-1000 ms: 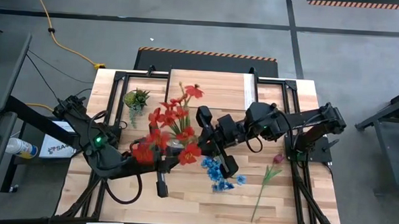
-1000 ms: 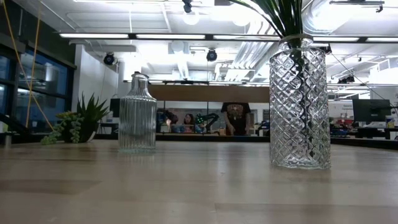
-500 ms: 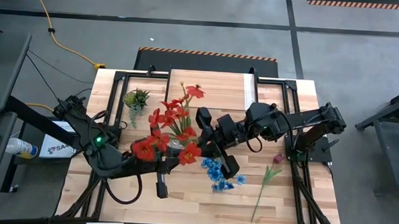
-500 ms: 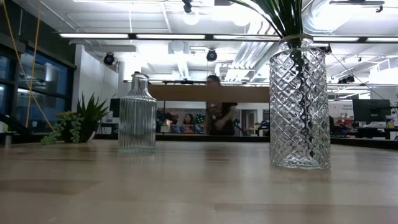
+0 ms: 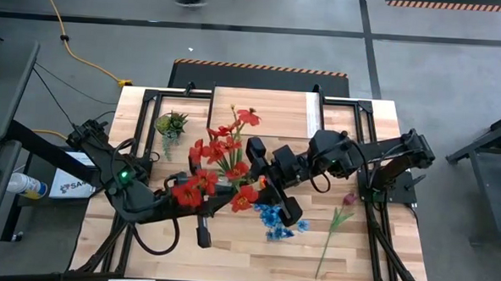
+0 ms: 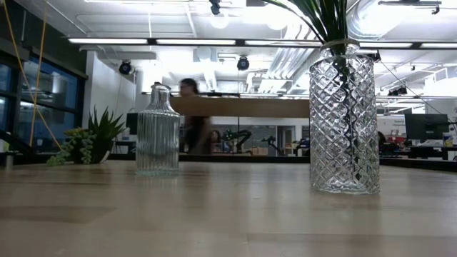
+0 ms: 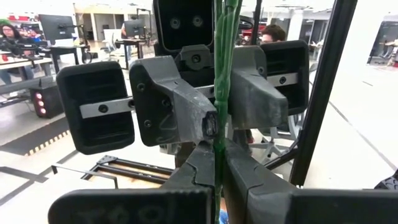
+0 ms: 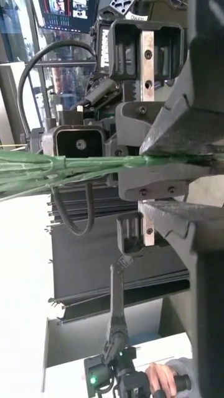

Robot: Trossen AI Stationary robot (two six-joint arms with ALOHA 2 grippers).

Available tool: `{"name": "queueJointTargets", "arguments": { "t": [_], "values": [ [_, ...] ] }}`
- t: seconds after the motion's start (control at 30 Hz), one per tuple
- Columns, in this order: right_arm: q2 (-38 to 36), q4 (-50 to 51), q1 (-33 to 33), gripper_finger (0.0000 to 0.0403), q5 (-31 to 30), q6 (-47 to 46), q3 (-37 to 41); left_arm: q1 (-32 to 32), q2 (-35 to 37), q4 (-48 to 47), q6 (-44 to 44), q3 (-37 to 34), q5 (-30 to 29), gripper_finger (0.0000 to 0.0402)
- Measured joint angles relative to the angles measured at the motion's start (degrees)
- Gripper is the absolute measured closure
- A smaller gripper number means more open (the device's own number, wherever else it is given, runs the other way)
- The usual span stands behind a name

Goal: Pick and place flowers into a vace then onto a shelf
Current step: Put the red flowers into the left transparent vase

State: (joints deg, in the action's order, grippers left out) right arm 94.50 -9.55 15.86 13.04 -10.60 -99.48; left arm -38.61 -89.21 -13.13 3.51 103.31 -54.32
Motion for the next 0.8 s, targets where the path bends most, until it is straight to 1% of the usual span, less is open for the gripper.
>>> {"name": "queueJointTargets", "arguments": {
  "t": [0.13, 0.33, 0.43, 0.57, 0.8],
  "values": [
    [-0.2, 0.1, 0.0, 0.0269, 0.0, 0.4, 0.0, 0.0, 0.0, 0.0, 0.3, 0.0, 0.0, 0.0360],
    [-2.6, 2.0, 0.0, 0.0268, -1.1, 2.2, 0.0, 0.0, 0.0, -0.4, 1.1, 0.0, -0.3, 0.0360],
    [-4.1, 3.9, 0.0, 0.0269, -3.2, 3.5, 0.0, 0.0, 0.0, -0.4, 1.1, 0.0, -0.3, 0.0360],
    [-5.5, 6.6, -0.1, 0.0268, -4.1, 4.6, 0.0, 0.0, 0.0, -0.4, 1.1, 0.0, -0.3, 0.0360],
    [-8.2, 13.5, -0.1, 0.0269, -9.6, 6.1, 0.0, 0.0, 0.0, -0.3, 1.3, 0.0, -0.2, 0.0360]
  ]
}}
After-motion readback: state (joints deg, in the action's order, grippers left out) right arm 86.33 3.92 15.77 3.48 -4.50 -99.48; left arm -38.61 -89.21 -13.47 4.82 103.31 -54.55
